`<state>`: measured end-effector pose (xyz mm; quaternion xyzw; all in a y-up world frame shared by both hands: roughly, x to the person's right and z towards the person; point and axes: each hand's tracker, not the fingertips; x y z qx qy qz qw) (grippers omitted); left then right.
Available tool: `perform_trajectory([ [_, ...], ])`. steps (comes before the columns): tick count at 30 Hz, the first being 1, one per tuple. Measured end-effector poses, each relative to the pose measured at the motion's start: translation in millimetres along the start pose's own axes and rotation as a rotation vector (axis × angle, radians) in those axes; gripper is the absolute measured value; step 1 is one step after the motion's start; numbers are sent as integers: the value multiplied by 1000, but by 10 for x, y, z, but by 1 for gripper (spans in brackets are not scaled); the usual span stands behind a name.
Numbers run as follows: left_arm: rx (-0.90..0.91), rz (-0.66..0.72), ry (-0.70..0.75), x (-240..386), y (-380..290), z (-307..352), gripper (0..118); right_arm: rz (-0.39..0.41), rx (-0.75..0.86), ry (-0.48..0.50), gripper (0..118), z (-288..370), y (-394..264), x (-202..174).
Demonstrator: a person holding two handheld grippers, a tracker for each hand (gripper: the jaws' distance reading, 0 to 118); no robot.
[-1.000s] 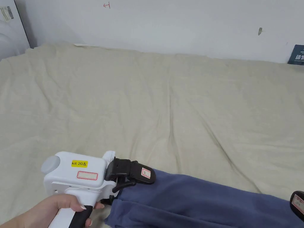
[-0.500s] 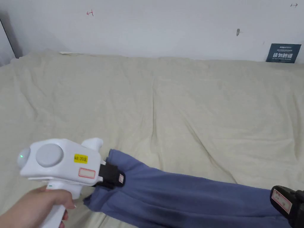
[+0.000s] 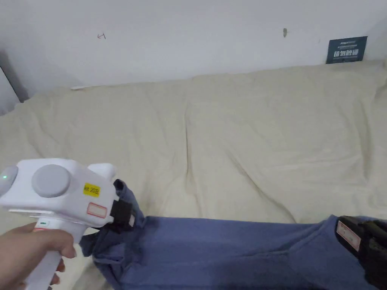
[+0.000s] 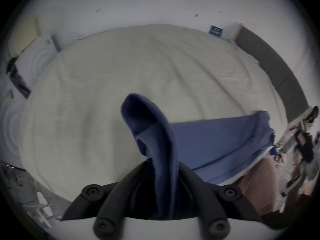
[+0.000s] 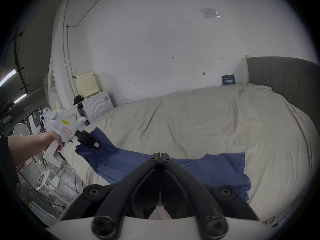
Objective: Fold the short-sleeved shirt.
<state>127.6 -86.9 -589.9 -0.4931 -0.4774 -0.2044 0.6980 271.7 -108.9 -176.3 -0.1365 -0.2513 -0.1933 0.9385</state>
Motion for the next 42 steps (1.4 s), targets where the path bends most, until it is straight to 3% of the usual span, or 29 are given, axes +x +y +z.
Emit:
perform_trajectory([
  [5,-93,35,-283,834,228,-680,6,-97,-8,29,0,163,-52,102],
  [6,-104,33,-334,936,239,-767,15,-103,-8,20,0,189,-67,126],
  [9,-183,39,-431,1164,277,-967,106,-107,-14,-6,0,262,-102,196],
  [10,-167,21,-437,1197,271,-940,118,-107,-17,-14,0,284,-108,210],
  [13,-57,-66,-443,1115,281,-719,118,-113,-22,-21,0,325,-122,252],
  [18,53,-26,-335,730,153,-306,118,-140,-27,-3,0,301,-150,292],
  [20,8,-26,-342,666,29,-291,108,-150,-33,5,0,270,-168,305],
  [21,8,-23,-342,644,-35,-312,86,-153,-35,8,0,256,-174,305],
  [22,11,-23,-334,655,-84,-363,31,-156,-39,11,0,243,-184,309],
  [23,-2,-22,-296,693,-123,-452,0,-158,-42,13,0,236,-189,310],
  [25,-26,-30,-270,816,-189,-651,0,-163,-47,15,0,234,-192,309],
  [28,-125,7,-390,967,-163,-1042,0,-167,-52,15,0,264,-192,306],
  [33,-159,-89,-386,1344,-110,-1342,0,-120,-57,-39,0,367,-153,316],
  [38,-138,63,-823,1270,-80,-1099,0,-171,-46,-41,0,409,-76,396],
  [40,-70,27,-832,1116,-88,-847,0,-167,-45,-49,0,384,-45,393],
  [42,48,-24,-712,871,-102,-598,0,-155,-43,-49,0,364,-1,376],
])
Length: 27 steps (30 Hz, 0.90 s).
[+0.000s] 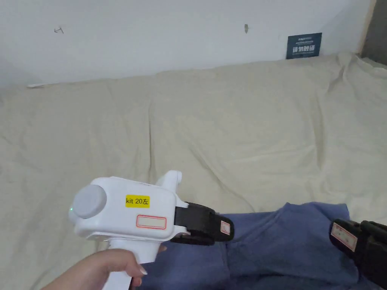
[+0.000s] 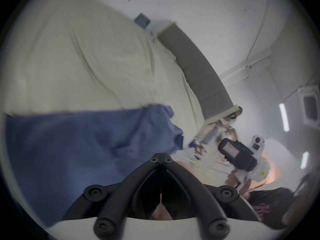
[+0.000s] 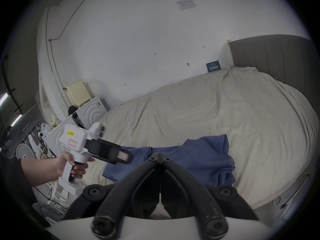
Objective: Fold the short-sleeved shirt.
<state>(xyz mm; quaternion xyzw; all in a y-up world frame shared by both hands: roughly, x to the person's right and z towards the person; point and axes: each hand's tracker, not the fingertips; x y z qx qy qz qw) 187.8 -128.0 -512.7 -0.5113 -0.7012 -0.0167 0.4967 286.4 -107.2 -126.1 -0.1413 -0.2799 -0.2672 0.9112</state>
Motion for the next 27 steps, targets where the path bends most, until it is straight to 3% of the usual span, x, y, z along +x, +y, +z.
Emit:
perform_trajectory([
  [1,25,-8,100,-95,1,213,0,6,4,1,0,-5,18,-20],
  [2,11,-182,432,-281,41,476,0,9,7,5,0,-10,35,-41],
  [4,47,-113,540,-591,19,809,0,20,5,14,0,-37,63,-86],
  [6,44,-10,553,-901,-79,1079,0,36,-1,19,0,-74,71,-138],
  [7,51,23,536,-1031,-134,1163,6,44,-4,21,0,-90,71,-168],
  [8,47,60,505,-1166,-190,1227,25,48,-10,26,0,-108,68,-205],
  [9,43,117,457,-1292,-235,1259,54,39,-20,36,0,-127,68,-240],
  [10,13,164,393,-1391,-285,1269,93,4,-34,61,0,-144,70,-260],
  [11,-22,223,306,-1505,-329,1251,113,-41,-45,99,0,-160,76,-268],
  [12,-26,255,227,-1587,-390,1211,118,-77,-54,120,0,-175,81,-284],
  [14,-27,267,128,-1678,-466,1140,118,-120,-66,128,0,-197,89,-321],
  [17,-48,228,177,-1763,-419,902,118,-138,-68,124,0,-209,117,-351],
  [20,-12,207,36,-1767,-305,771,118,-122,-64,96,0,-194,141,-379],
  [27,-7,251,65,-1842,-235,599,118,-110,-62,60,0,-200,151,-321],
])
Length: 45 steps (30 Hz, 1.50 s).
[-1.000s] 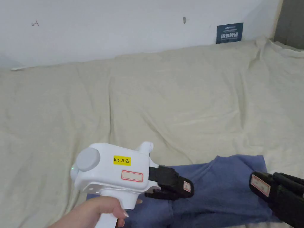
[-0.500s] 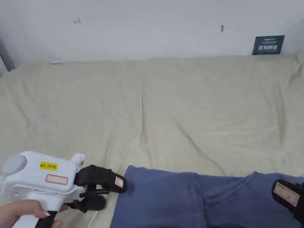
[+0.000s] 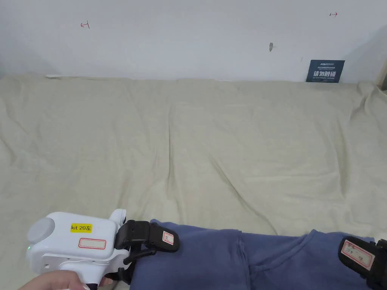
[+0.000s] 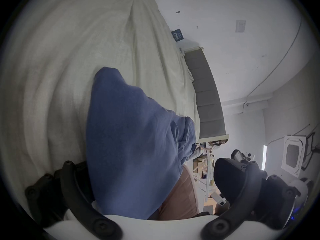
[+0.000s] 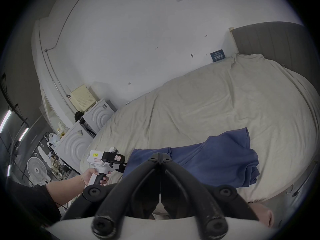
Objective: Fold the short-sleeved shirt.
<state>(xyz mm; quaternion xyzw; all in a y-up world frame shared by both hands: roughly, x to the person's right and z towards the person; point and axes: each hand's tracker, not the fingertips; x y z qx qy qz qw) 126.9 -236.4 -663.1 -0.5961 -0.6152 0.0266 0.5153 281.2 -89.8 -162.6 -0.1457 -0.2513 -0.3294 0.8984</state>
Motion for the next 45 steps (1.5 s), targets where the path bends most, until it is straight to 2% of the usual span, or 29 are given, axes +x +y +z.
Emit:
perform_trajectory([
  [1,15,19,20,10,7,30,114,-1,0,-2,0,-4,-6,3],
  [2,37,33,61,7,-47,54,104,0,-2,-2,0,-9,-19,9],
  [3,56,15,131,25,-48,98,83,3,-4,-2,0,-17,-30,18],
  [4,69,-14,208,38,-46,135,37,5,-7,-5,0,-22,-41,26],
  [5,81,-59,297,41,-55,153,8,5,-8,-8,0,-27,-53,38],
  [6,71,-72,298,60,-123,158,7,1,-9,-8,0,-34,-77,37],
  [7,84,-6,213,35,-164,164,8,-6,-11,-7,0,-36,-86,56],
  [8,109,29,196,52,-178,175,7,-10,-12,-7,0,-36,-90,73],
  [12,113,-64,356,306,-172,247,7,-13,-23,-16,0,-43,-80,117],
  [14,128,-52,442,445,-166,355,7,-13,-25,-16,0,-40,-56,129],
  [15,67,137,232,576,-220,345,7,-15,-19,-10,0,-29,-46,135],
  [18,88,-52,473,890,-233,570,7,-24,5,14,0,0,-22,148],
  [21,102,-182,740,1172,-254,709,7,-37,24,34,0,40,-15,180],
  [23,109,-240,862,1235,-194,764,7,-40,29,44,0,78,-18,211],
  [27,69,-458,969,1693,-258,509,7,-41,48,39,0,178,-19,332],
  [29,39,-507,911,1934,-284,296,7,-48,62,30,0,239,-14,398],
  [30,10,-494,837,2052,-282,165,7,-62,69,33,0,274,-7,446],
  [34,-67,-402,586,2340,-194,-429,7,-177,95,76,0,447,2,623],
  [37,-133,-326,433,2488,-102,-924,7,-181,108,31,0,568,1,718],
  [40,-183,-187,338,2525,-25,-1399,8,-193,120,5,0,669,4,795],
  [41,-175,-161,329,2507,-13,-1491,11,-200,121,6,0,691,4,819],
  [42,-168,-157,301,2493,-1,-1585,26,-207,121,9,0,705,-4,845],
  [43,-166,-146,239,2471,15,-1638,69,-212,121,8,0,718,-8,860],
  [44,-193,-111,155,2437,29,-1656,100,-215,118,4,0,721,-13,869],
  [45,-213,-53,75,2414,27,-1664,118,-218,114,1,0,718,-21,879],
])
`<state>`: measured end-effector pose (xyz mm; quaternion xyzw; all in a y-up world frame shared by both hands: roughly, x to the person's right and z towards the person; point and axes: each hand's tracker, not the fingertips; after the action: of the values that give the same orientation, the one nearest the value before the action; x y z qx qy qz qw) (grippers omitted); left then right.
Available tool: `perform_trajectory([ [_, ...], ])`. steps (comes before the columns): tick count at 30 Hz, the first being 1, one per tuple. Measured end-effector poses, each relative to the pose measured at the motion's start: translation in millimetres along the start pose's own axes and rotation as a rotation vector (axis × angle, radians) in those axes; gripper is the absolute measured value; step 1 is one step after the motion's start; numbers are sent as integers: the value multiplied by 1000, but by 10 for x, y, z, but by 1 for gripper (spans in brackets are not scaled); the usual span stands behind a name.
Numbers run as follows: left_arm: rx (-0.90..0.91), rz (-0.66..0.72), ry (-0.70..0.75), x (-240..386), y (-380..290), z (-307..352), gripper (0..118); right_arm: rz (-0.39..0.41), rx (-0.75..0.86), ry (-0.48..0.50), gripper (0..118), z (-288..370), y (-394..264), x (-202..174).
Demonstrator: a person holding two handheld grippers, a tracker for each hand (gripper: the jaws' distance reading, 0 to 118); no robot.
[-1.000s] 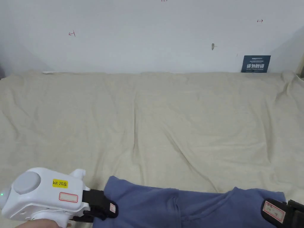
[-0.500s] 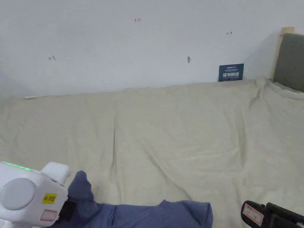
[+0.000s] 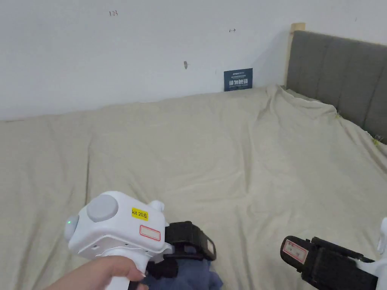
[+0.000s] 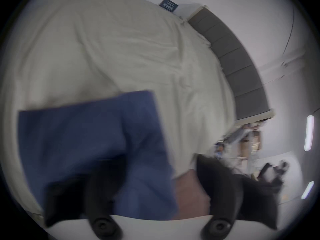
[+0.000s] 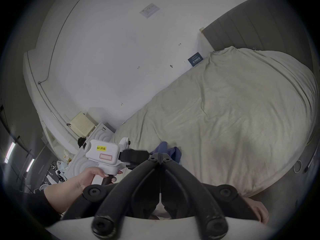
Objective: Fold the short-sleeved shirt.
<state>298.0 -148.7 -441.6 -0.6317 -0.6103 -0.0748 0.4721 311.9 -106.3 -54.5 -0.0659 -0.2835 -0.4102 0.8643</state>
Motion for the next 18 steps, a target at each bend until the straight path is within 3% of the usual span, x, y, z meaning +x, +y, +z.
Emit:
perform_trajectory([
  [2,47,45,-88,9,-71,131,118,-3,-10,-2,0,-18,-16,22],
  [4,101,11,-72,47,-59,333,118,-28,-30,14,0,-61,-29,52],
  [10,200,-224,293,273,-247,670,118,-44,-60,46,0,-203,-69,44],
  [12,218,-347,351,336,-342,604,115,-43,-70,57,0,-234,-78,38],
  [13,224,-404,351,381,-369,543,97,-47,-74,61,0,-241,-85,38],
  [14,198,-436,381,412,-397,386,71,-50,-78,66,0,-246,-88,36],
  [16,123,-455,449,454,-388,74,3,-51,-84,65,0,-245,-91,31],
  [18,76,-458,455,420,-391,-246,3,-46,-86,59,0,-222,-86,28],
])
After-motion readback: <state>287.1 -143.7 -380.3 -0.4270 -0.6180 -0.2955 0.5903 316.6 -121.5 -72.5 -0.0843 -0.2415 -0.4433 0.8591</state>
